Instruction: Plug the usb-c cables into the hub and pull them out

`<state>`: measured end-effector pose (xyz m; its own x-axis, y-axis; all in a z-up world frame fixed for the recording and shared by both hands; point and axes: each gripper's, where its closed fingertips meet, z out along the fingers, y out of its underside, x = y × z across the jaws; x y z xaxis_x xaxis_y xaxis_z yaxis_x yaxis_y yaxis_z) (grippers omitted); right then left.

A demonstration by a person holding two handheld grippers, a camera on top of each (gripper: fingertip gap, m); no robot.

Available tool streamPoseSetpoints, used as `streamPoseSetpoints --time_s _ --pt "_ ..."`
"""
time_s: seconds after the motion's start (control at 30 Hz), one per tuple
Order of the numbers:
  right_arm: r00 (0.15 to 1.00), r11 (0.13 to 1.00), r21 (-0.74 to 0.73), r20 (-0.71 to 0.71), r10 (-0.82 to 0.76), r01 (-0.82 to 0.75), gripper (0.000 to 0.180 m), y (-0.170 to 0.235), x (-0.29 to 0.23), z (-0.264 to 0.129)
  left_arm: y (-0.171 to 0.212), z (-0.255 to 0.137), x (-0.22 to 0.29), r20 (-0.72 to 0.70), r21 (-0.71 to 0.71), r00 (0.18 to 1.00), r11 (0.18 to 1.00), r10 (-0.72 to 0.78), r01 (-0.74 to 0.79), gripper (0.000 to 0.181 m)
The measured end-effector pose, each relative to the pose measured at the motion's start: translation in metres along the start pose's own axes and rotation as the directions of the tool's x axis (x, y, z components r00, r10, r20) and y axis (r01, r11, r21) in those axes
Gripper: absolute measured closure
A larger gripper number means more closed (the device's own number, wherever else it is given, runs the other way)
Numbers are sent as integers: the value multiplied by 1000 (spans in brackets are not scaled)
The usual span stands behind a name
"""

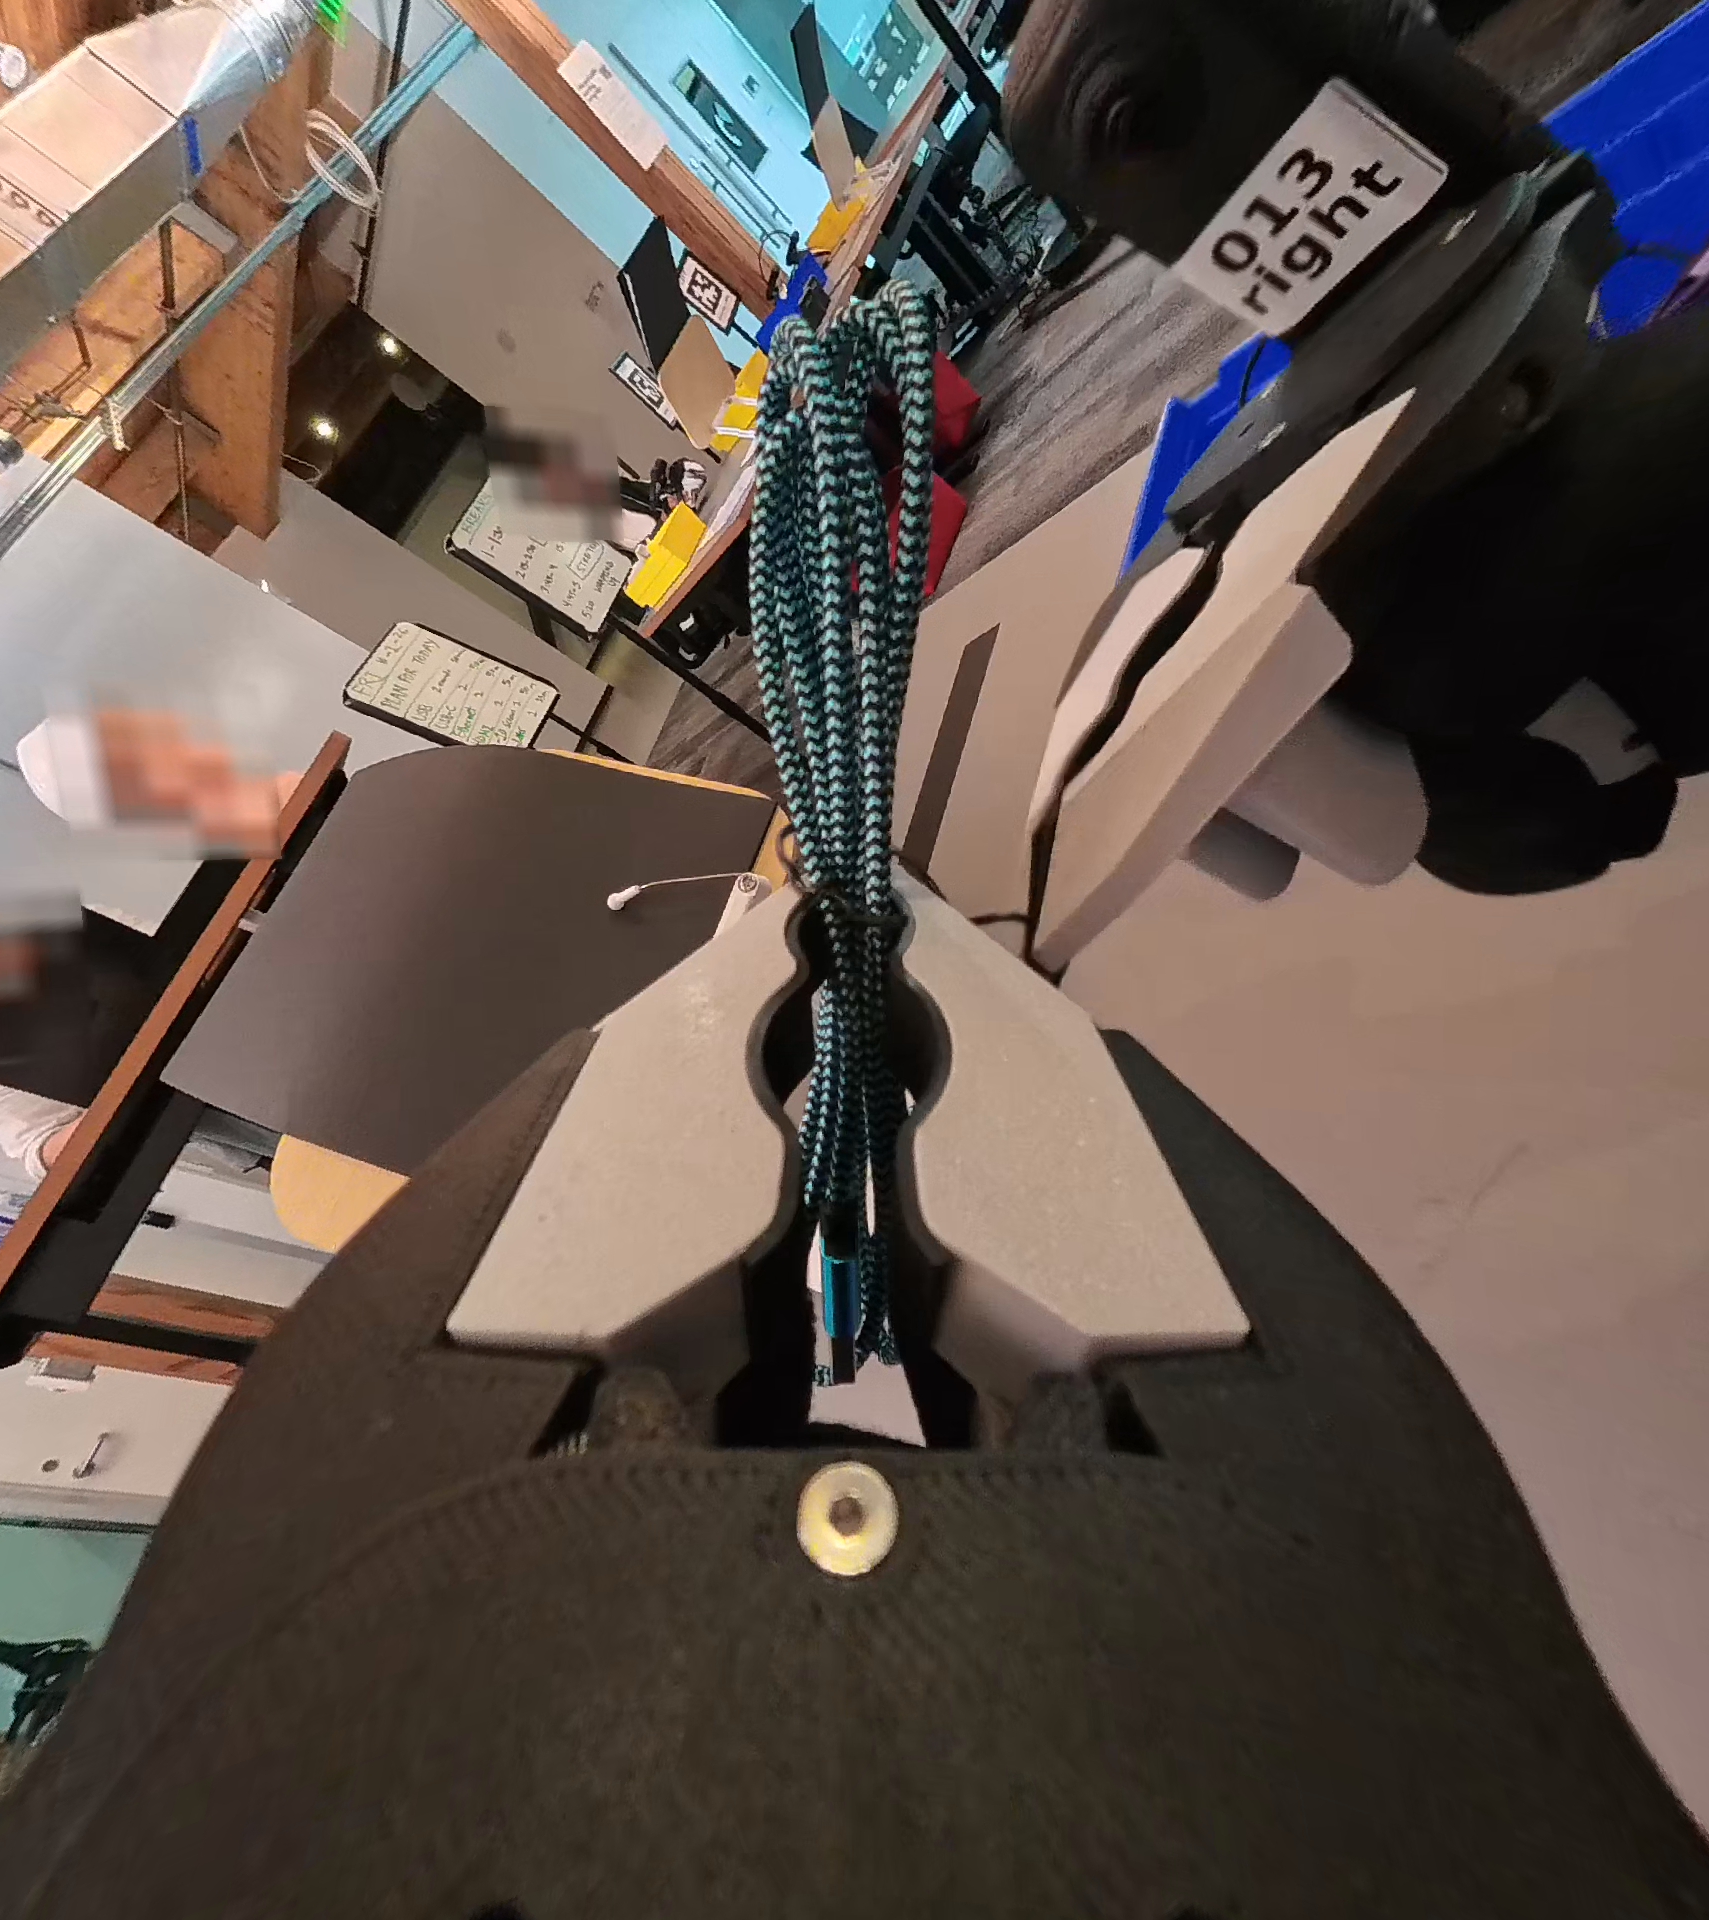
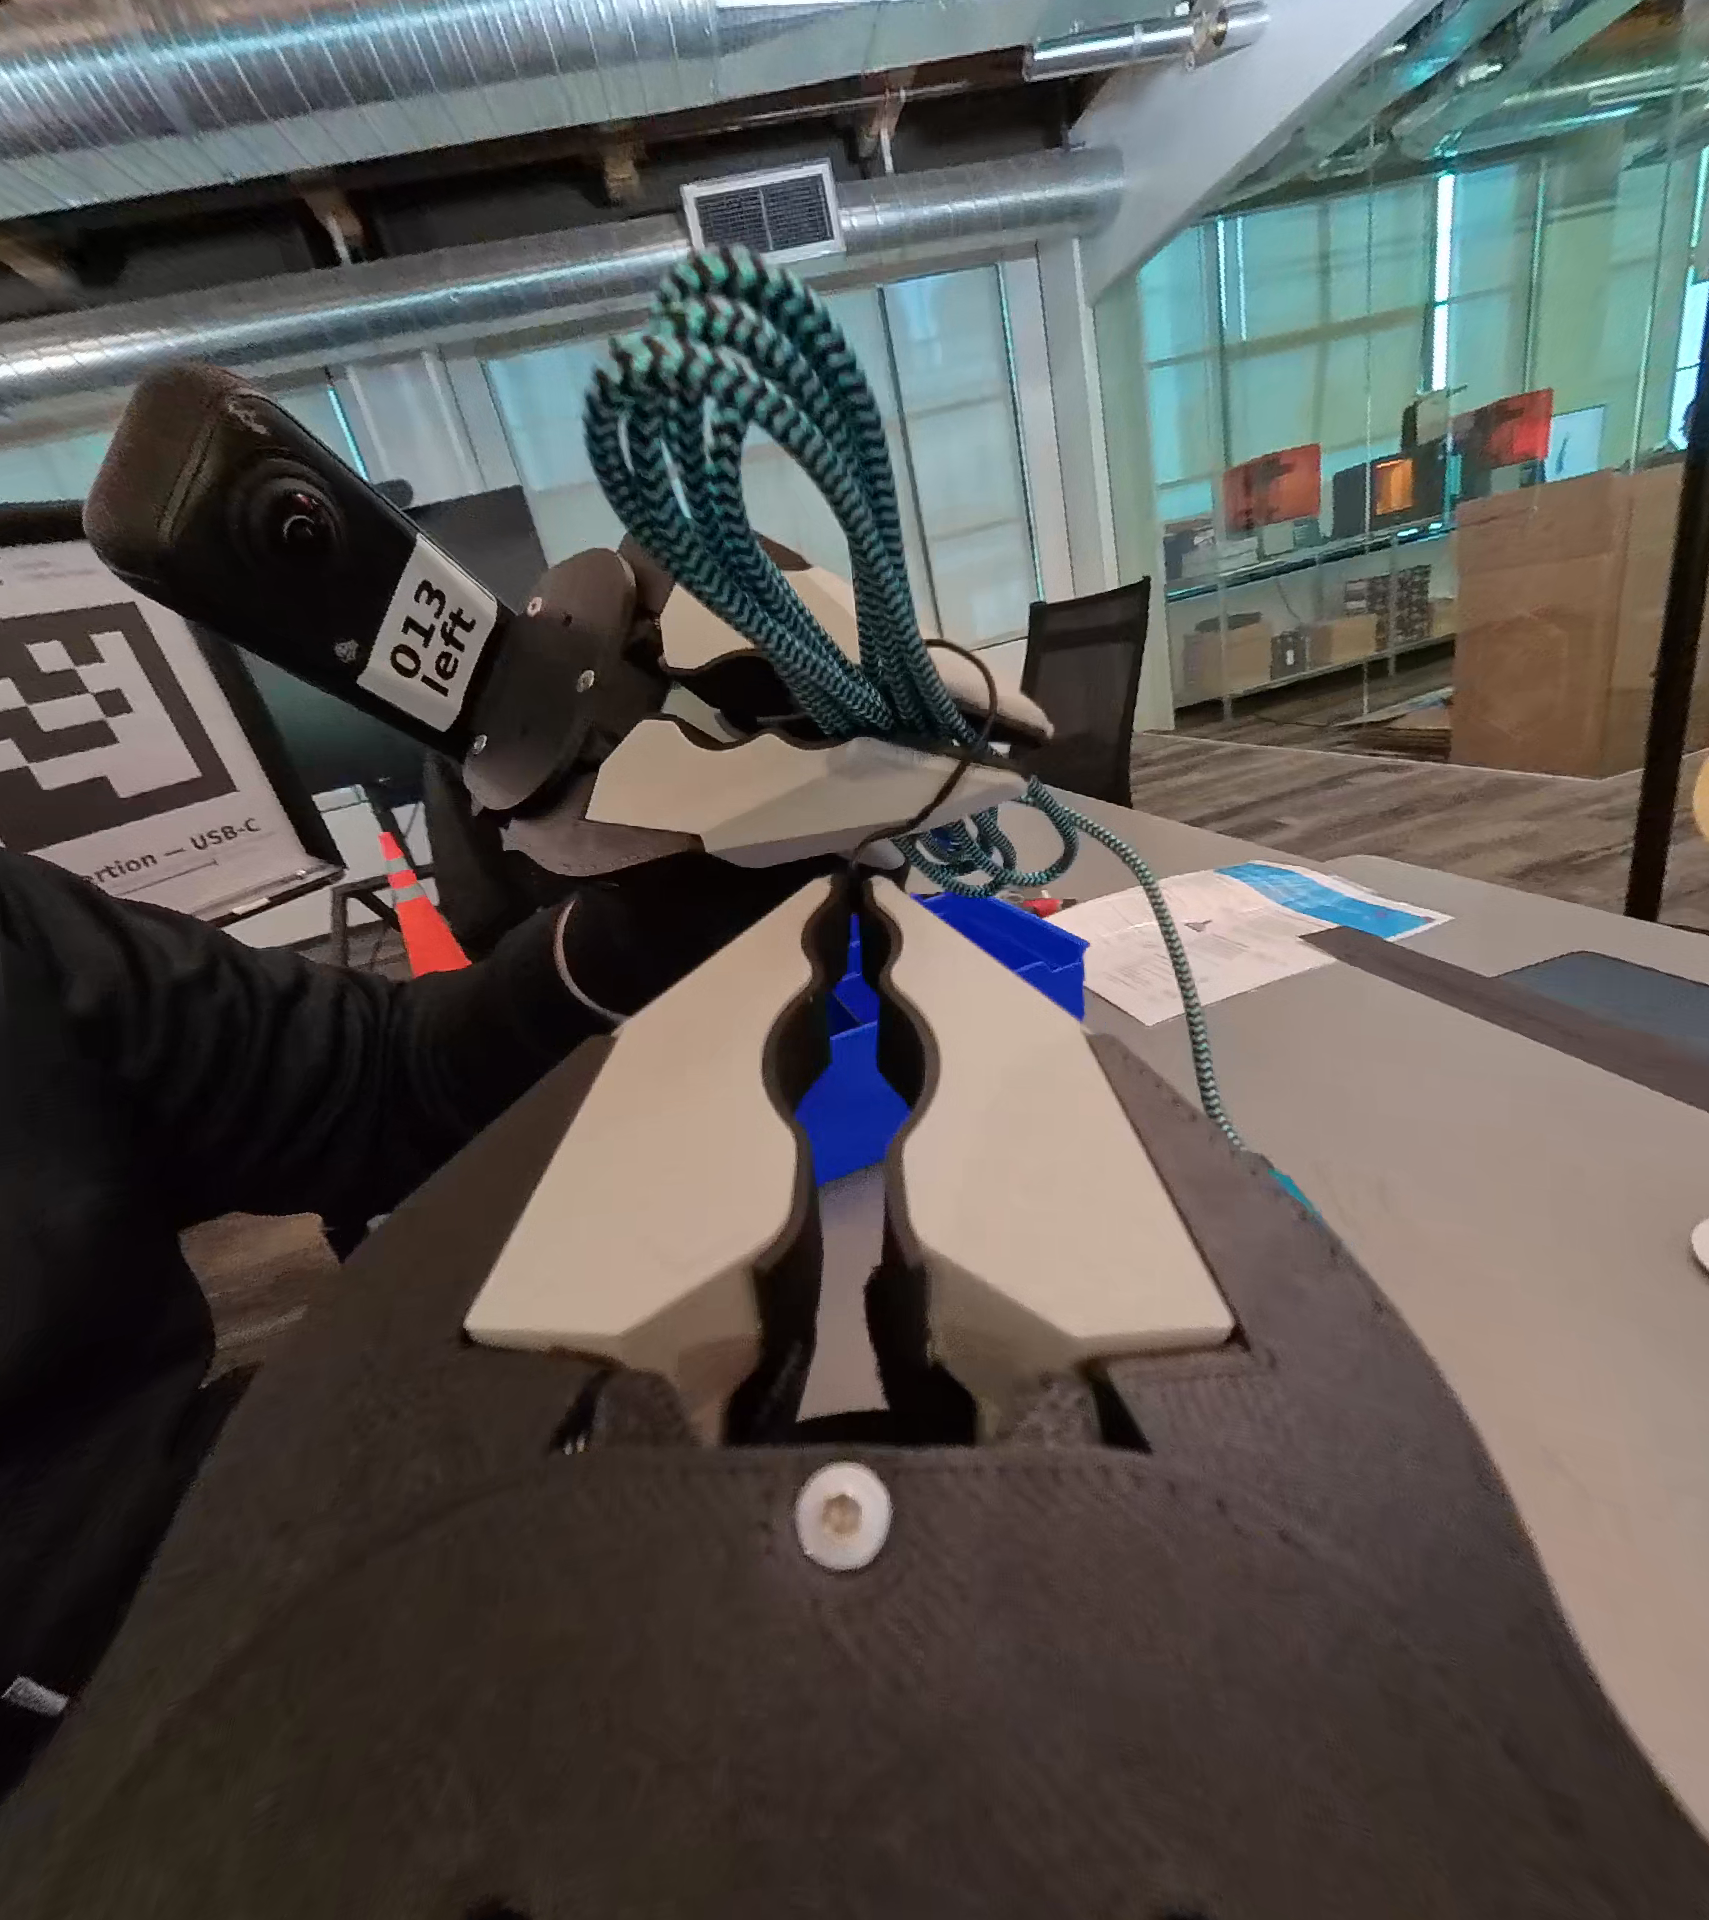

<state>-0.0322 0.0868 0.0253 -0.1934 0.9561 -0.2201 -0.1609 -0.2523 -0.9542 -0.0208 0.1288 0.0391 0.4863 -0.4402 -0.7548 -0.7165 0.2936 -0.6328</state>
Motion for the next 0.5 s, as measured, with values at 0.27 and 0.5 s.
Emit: streamPoseSetpoints --time_s 0.27,0.5 --pt "955 950 -97 0 -297 296 180 -21 1 -12 -2 -1 2 -2 19 1000 1000 2 -2 177" --pt "867 833 -252 234 -440 492 180 -15 -10 -16 -16 -7 10 -97 104 995 993 -38 48 177"
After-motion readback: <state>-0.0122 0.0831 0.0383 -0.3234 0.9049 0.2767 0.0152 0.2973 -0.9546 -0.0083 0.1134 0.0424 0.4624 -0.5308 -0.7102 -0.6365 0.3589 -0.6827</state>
